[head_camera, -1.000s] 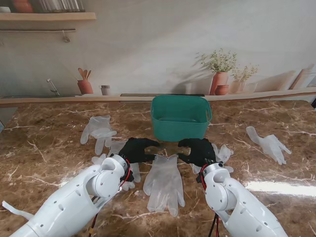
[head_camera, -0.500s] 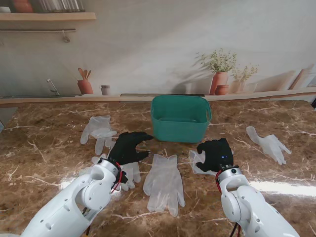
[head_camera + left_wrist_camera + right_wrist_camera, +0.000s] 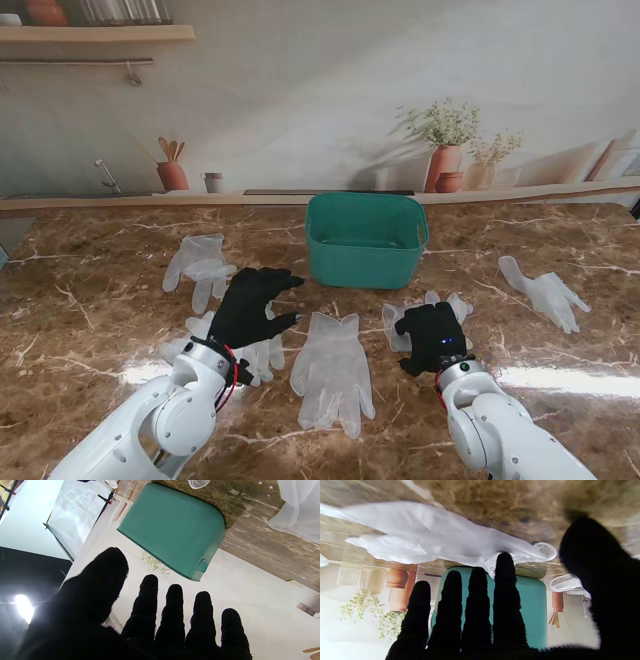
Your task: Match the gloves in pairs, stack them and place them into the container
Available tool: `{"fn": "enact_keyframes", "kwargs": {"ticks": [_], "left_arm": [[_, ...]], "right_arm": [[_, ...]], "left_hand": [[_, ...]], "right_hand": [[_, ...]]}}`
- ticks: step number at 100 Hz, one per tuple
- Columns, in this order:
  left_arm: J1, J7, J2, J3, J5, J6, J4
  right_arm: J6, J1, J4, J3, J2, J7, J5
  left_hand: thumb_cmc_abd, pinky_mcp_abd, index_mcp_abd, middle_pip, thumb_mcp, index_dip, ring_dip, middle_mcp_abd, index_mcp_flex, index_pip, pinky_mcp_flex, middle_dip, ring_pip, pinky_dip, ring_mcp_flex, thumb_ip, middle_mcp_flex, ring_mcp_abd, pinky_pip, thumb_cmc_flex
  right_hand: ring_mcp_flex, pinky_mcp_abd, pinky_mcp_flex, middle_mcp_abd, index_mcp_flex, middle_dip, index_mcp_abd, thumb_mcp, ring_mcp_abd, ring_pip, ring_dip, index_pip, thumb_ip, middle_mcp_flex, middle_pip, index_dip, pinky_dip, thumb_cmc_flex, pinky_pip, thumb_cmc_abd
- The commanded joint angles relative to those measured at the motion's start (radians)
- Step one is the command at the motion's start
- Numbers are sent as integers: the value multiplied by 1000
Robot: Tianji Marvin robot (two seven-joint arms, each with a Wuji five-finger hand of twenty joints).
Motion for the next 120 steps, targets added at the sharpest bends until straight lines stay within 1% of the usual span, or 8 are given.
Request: {"fn": "enact_keyframes", "kwargs": {"ticks": [1, 15, 22, 30, 53, 66, 88, 120], "left_arm": [[17, 8, 2, -4, 6, -2, -10], [30, 2, 5, -12, 12, -6, -21], [33, 1, 6, -16, 14, -8, -24], [39, -6, 7, -24, 14, -9, -30], [47, -14, 10, -35, 18, -11, -39], [50, -19, 11, -36, 16, -13, -42], [51, -25, 12, -42, 19, -14, -47], [59, -25, 6, -54, -18, -24, -56]], "right_arm": [[13, 16, 44, -31, -4, -1, -8], [40, 57, 105, -77, -12, -80, 10], [56, 69, 121, -89, -13, -101, 8], [63, 75, 129, -92, -12, -107, 4], [85, 62, 112, -75, -2, -67, -42], [78, 65, 120, -76, -3, -69, -34], [24, 31, 65, -19, -9, -106, -31], [-111, -115, -211, 175, -47, -122, 77]], "left_hand": [[29, -21, -19, -25, -32, -6, -12, -29, 10, -6, -26, -15, -23, 23, -31, 18, -29, -48, -40, -39], [35, -19, -18, -28, -42, -6, -12, -27, 9, -6, -29, -17, -27, 39, -33, 18, -29, -49, -55, -40], [37, -15, -20, -28, -46, -6, -12, -25, 12, -4, -29, -17, -28, 46, -31, 18, -25, -48, -61, -41], [43, -14, -18, -30, -58, -6, -12, -22, 13, -4, -30, -18, -30, 56, -33, 19, -27, -47, -69, -37], [55, -9, -19, -31, -83, -2, -11, -19, 19, 3, -31, -19, -34, 78, -34, 21, -24, -47, -84, -36], [60, -7, -20, -33, -90, -1, -12, -17, 20, 6, -32, -20, -36, 87, -37, 23, -26, -48, -92, -33], [67, -2, -18, -33, -100, 2, -9, 0, 21, 10, -31, -20, -36, 105, -38, 26, -25, -41, -98, -29], [73, 2, -20, -31, -106, 2, -7, -12, 21, 11, -28, -20, -36, 122, -35, 28, -15, -42, -102, -26]], "right_hand": [[-24, -16, 0, -2, -6, -7, -25, -33, -21, 25, -2, 35, -29, -8, 26, 5, 14, 31, -10, -9], [14, -21, 23, -17, 100, 7, -144, -105, -32, 65, 5, 150, -42, 52, 75, 46, 23, 107, 15, 106], [42, -22, 40, -32, 131, 12, -214, -163, -39, 89, 7, 497, -142, 101, 99, -234, 13, 202, 45, 155], [59, -24, 52, -36, 190, 15, -179, -132, -42, 106, 12, 539, -136, 135, 115, -279, 16, 210, 65, 189], [66, -9, 52, -17, 176, 29, -2, -92, -24, 102, 12, 131, 3, 150, 117, -82, -5, 128, 93, 135], [86, -22, 63, -43, 235, 41, -122, -28, -41, 109, 17, 592, -95, 211, 133, -390, -8, 228, 106, 168], [60, -48, 57, -61, 214, 92, -184, -13, -64, 130, 23, 564, -84, 178, 168, -8, -5, 206, 117, 303], [57, -51, 56, -62, 212, 109, -183, -10, -64, 129, 22, 549, -87, 176, 182, 125, 3, 206, 114, 339]]}}
